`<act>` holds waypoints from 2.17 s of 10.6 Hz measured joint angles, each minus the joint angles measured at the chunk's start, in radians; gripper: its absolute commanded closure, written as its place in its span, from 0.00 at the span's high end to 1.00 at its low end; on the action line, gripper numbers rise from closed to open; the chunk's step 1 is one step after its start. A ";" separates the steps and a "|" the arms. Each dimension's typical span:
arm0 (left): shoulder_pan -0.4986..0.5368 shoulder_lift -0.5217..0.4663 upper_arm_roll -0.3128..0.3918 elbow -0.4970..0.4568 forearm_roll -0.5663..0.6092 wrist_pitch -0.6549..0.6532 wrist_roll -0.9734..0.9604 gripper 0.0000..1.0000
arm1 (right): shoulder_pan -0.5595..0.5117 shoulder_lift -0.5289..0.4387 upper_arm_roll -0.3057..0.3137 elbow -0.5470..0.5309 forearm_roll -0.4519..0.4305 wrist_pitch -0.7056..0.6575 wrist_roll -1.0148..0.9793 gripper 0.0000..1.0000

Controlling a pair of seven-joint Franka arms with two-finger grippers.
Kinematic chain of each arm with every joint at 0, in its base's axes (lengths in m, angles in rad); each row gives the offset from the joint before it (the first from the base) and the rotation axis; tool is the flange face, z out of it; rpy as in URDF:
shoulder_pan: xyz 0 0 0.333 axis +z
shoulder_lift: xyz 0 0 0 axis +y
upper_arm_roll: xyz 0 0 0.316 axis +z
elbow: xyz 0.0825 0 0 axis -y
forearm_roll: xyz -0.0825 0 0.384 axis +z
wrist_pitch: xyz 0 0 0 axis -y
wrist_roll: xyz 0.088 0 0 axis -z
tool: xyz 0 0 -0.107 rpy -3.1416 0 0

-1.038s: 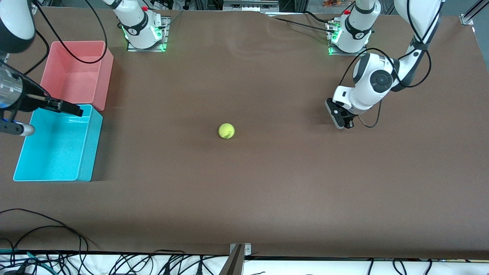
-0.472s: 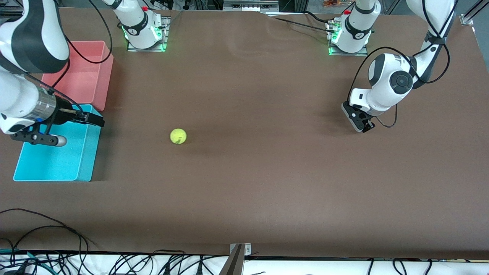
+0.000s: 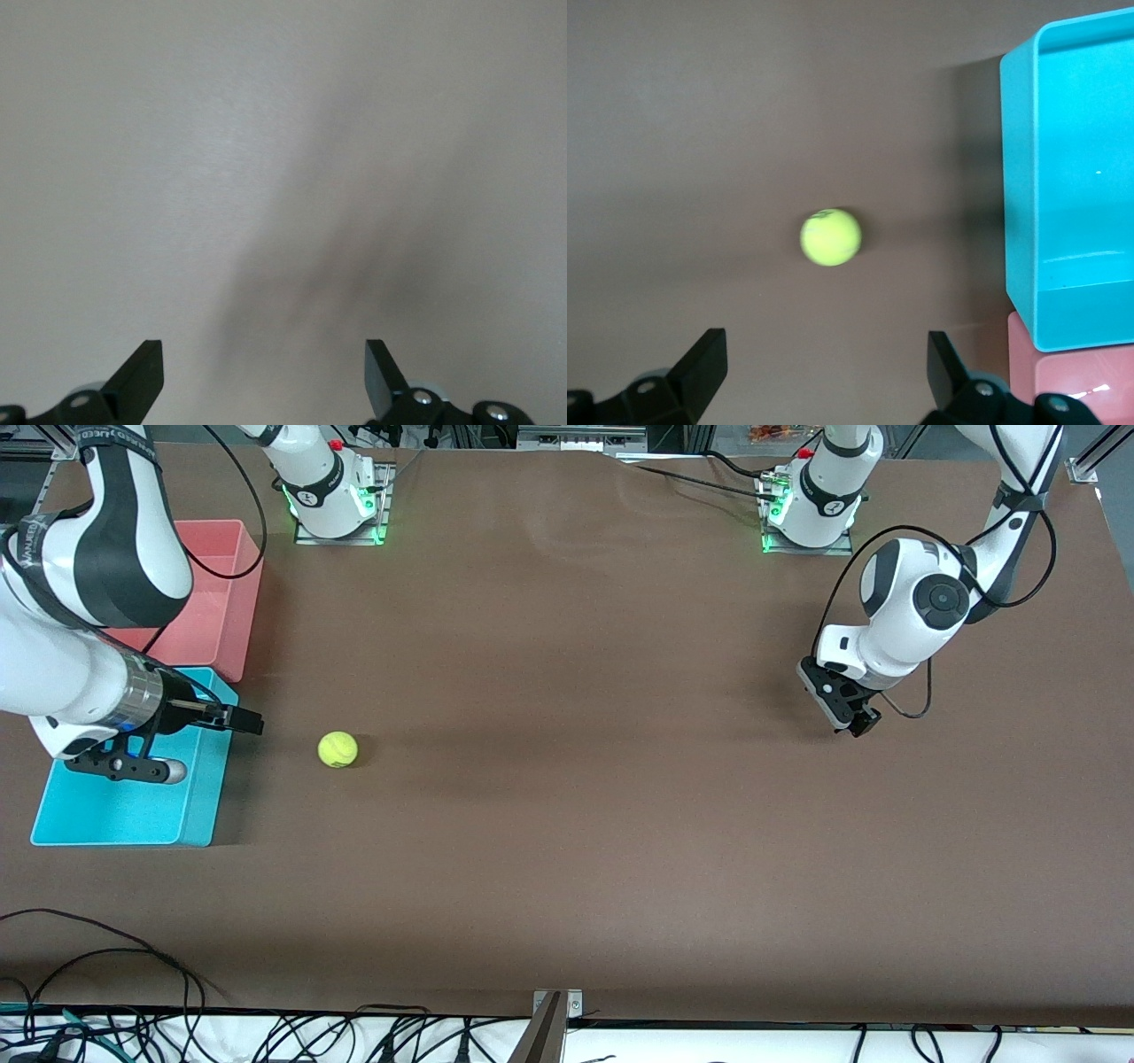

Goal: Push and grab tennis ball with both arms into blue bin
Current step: 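Lower the right gripper to the ball while the left gripper withdraws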

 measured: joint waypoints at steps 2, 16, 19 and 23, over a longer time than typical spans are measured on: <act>-0.003 -0.046 0.039 0.033 0.000 0.001 0.001 1.00 | 0.020 0.003 0.000 0.000 0.000 0.005 0.000 1.00; -0.003 -0.106 0.140 0.532 -0.009 -0.557 -0.328 1.00 | 0.007 0.082 -0.015 -0.067 -0.092 0.264 -0.907 1.00; -0.003 -0.114 0.146 0.675 -0.009 -0.766 -0.459 1.00 | -0.035 0.118 -0.018 -0.121 -0.092 0.366 -0.939 1.00; -0.004 -0.117 0.145 0.808 -0.009 -0.942 -0.649 1.00 | -0.065 0.219 -0.018 -0.133 -0.102 0.513 -1.081 1.00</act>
